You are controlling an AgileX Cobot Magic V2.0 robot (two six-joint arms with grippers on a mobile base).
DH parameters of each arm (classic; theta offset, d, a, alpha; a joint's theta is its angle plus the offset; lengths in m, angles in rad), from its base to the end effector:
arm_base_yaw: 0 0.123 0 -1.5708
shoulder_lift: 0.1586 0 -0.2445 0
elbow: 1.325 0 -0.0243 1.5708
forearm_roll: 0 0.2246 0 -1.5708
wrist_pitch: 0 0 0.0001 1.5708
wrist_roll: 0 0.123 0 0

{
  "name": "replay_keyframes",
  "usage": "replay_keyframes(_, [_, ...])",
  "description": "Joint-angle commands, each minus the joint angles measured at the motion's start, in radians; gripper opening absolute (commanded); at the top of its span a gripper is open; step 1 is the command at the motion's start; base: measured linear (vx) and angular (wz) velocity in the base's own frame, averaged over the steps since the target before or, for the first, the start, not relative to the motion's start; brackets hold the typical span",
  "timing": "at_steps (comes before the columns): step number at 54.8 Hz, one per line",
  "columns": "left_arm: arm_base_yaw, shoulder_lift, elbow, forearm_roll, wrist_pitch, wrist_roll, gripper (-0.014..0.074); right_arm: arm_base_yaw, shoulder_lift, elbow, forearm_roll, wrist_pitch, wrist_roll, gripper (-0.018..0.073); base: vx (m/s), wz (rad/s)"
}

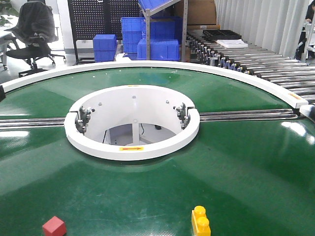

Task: Pick red and yellow blocks into blue bin
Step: 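Lower the right gripper over the yellow brick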

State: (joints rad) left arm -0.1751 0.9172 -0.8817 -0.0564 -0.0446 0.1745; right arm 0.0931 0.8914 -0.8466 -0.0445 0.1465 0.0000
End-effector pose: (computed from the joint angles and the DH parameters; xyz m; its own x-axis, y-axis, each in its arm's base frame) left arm 0.2259 -0.0397 0.3857 0.1142 0.0995 -0.9885 0.1594 0.9802 0.1171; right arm 0.2231 0.0200 0.3560 -0.0994 -0.0535 -0.9936 -0.0910 0.9949 -0.0444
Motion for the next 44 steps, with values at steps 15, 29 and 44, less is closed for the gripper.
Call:
replay_keyframes(15, [-0.002,-0.008,-0.035,-0.009,-0.067,-0.001,0.0587,0.229,0.317,-0.035,0.012,0.064,0.142,0.0658,0.0,0.0])
replay_keyframes(29, [-0.002,-0.008,-0.035,-0.009,-0.065,-0.001,0.0584,0.295,0.489,-0.117,0.015,0.201,0.134,0.062,0.0,0.0])
replay_keyframes(44, [-0.002,-0.008,-0.035,-0.009,-0.063,-0.001,0.0584,0.306,0.68,-0.276,0.014,0.308,0.136,0.0607,0.0,0.0])
